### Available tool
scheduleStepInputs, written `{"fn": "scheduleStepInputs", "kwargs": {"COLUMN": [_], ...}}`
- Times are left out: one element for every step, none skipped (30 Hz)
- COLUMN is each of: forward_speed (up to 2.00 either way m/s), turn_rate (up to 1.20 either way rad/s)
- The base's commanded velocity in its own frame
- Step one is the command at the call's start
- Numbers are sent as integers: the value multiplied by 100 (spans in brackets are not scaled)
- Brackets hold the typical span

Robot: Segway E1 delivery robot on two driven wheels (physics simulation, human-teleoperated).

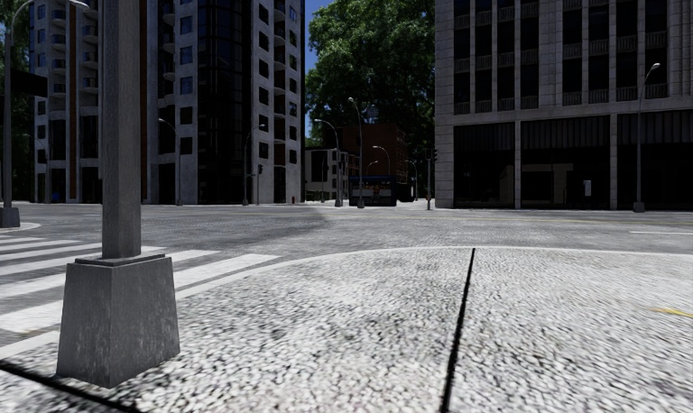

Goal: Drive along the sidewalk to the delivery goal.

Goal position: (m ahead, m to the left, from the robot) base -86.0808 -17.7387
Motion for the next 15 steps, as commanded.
{"fn": "scheduleStepInputs", "kwargs": {"forward_speed": [11, 11, 56, 86, 106, 114, 114, 120, 123, 126, 129, 130, 130, 131, 132], "turn_rate": [0, 0, -19, -42, -54, -59, -59, -61, -64, -66, -67, -69, -69, -70, -71]}}
